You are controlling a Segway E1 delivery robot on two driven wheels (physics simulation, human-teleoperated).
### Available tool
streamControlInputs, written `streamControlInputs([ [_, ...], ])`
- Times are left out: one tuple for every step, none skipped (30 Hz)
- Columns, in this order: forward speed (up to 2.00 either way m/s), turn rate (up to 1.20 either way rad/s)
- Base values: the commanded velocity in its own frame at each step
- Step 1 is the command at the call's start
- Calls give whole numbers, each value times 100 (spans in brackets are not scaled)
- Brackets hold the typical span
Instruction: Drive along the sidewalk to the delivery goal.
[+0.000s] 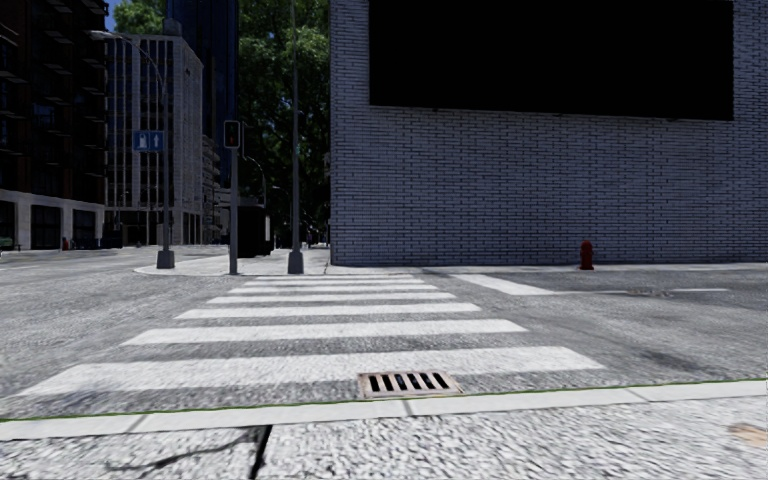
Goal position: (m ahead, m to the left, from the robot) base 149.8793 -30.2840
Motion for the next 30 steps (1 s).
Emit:
streamControlInputs([
  [192,25],
  [192,31],
  [192,34],
  [192,35],
  [192,35],
  [192,35],
  [192,35],
  [192,35],
  [192,35],
  [192,31],
  [192,20],
  [192,18],
  [192,18],
  [192,18],
  [192,18],
  [186,17],
  [172,17],
  [172,17],
  [164,17],
  [159,17],
  [152,17],
  [140,17],
  [140,17],
  [132,17],
  [127,17],
  [125,17],
  [124,17],
  [124,17],
  [124,17],
  [124,17],
])
